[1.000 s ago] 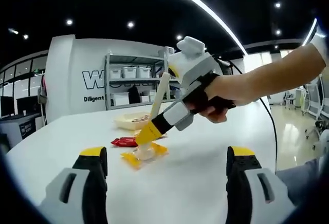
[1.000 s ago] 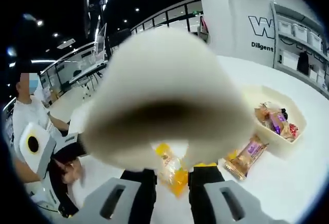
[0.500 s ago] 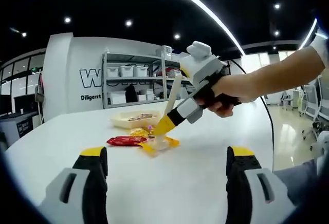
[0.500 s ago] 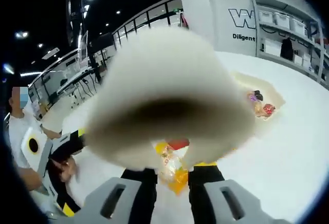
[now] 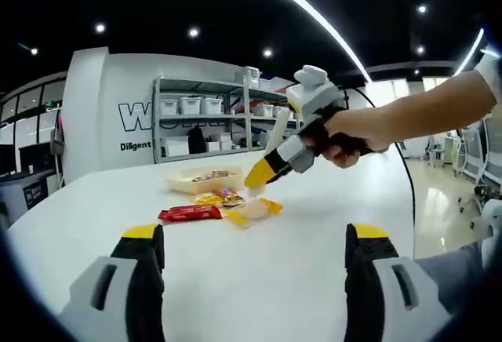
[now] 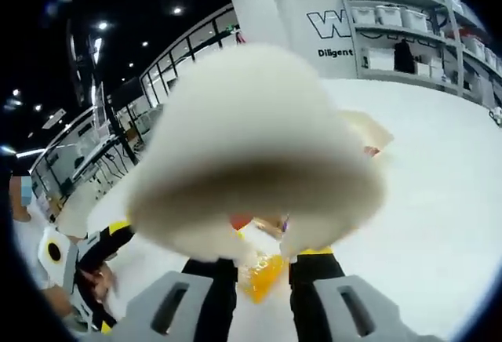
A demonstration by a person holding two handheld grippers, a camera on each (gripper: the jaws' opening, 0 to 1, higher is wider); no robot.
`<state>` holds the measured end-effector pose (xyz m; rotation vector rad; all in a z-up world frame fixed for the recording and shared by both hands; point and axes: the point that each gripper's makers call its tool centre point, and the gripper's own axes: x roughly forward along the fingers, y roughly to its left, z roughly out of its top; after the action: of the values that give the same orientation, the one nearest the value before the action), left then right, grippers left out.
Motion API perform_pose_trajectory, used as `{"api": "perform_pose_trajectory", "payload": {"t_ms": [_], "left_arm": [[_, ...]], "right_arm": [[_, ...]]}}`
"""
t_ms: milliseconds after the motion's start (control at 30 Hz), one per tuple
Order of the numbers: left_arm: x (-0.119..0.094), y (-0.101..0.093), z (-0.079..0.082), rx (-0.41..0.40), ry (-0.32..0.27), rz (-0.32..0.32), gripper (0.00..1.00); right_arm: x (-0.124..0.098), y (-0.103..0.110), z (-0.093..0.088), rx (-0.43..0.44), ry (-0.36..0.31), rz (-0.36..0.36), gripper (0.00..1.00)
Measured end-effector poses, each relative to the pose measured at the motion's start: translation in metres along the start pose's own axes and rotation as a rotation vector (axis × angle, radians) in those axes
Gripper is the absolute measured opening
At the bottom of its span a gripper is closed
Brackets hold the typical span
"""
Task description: Place the target food into the container with the food tongs after gripping and lifting it, then release it inside without dropping or visibly crushing the food.
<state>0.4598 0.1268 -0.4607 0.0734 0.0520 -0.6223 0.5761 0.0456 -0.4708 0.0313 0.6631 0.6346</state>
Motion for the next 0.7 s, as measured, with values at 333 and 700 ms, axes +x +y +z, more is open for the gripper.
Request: {"api": "perform_pose_trajectory", "payload": {"t_ms": [333, 700], "left_arm": [[0.0, -0.001, 0.002, 0.0, -0.011, -0.011, 0.93], [0.0, -0.003, 0.001, 0.006, -0.007, -0.022, 0.92]], "right_arm": [[-0.013, 0.008, -0.018, 0.0, 0.041, 0.022, 0.19], [-0.017, 0.017, -0.013, 0.031, 0.017, 0.025, 0.2]]}}
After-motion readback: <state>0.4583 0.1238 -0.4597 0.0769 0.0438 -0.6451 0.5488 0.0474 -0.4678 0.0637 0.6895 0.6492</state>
